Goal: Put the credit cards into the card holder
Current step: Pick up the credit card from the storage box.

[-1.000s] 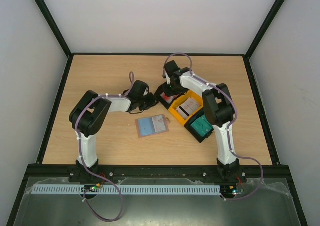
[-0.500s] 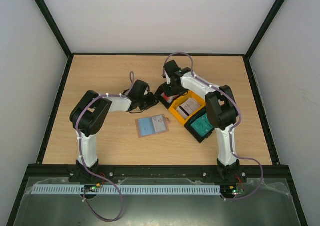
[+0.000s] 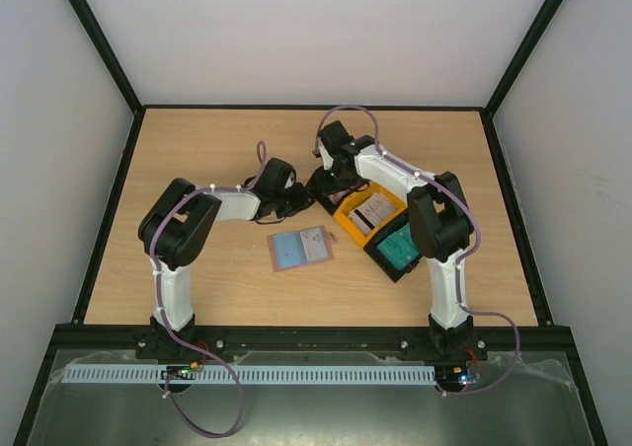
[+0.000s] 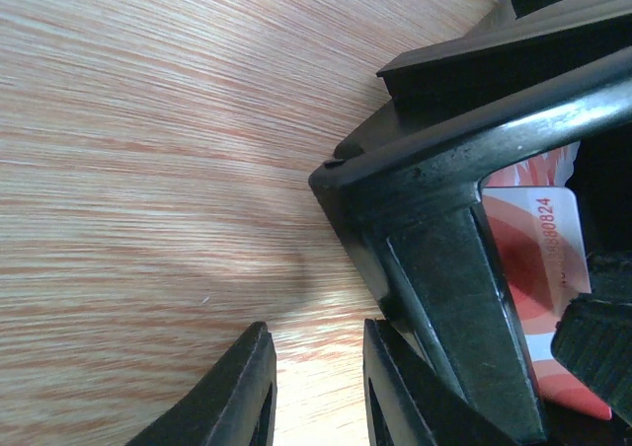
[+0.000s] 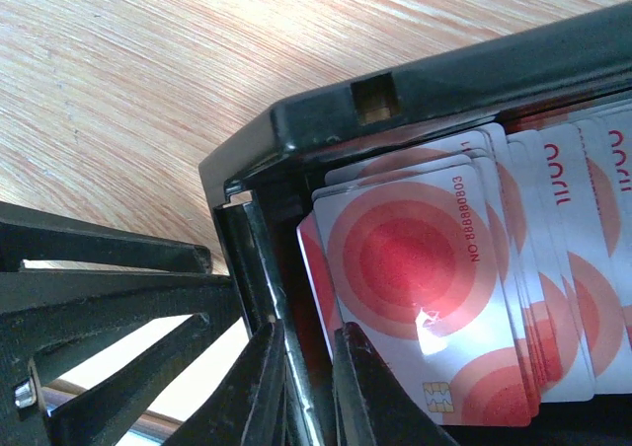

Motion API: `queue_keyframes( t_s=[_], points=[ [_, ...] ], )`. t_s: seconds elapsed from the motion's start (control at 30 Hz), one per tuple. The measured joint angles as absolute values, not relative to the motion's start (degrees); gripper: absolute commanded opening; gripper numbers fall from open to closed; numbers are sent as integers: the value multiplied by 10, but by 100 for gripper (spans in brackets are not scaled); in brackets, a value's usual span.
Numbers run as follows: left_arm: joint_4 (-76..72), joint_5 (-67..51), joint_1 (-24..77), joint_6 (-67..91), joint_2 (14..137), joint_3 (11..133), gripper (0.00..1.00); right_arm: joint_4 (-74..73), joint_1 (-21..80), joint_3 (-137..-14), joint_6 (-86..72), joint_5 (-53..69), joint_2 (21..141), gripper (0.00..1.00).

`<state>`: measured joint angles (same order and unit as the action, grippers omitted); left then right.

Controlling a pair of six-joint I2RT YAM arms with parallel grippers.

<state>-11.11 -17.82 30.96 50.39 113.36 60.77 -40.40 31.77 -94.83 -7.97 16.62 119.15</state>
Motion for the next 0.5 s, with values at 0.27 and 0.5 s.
queue_keyframes(
  t_s=[0.27,0.5],
  points=[
    [-111,-178,310,504,1134,608,27,-404,318,-946,-84,168,1190,19],
    [-111,-178,310,504,1134,608,27,-405,318,-935,-97,193,1183,19]
  ],
)
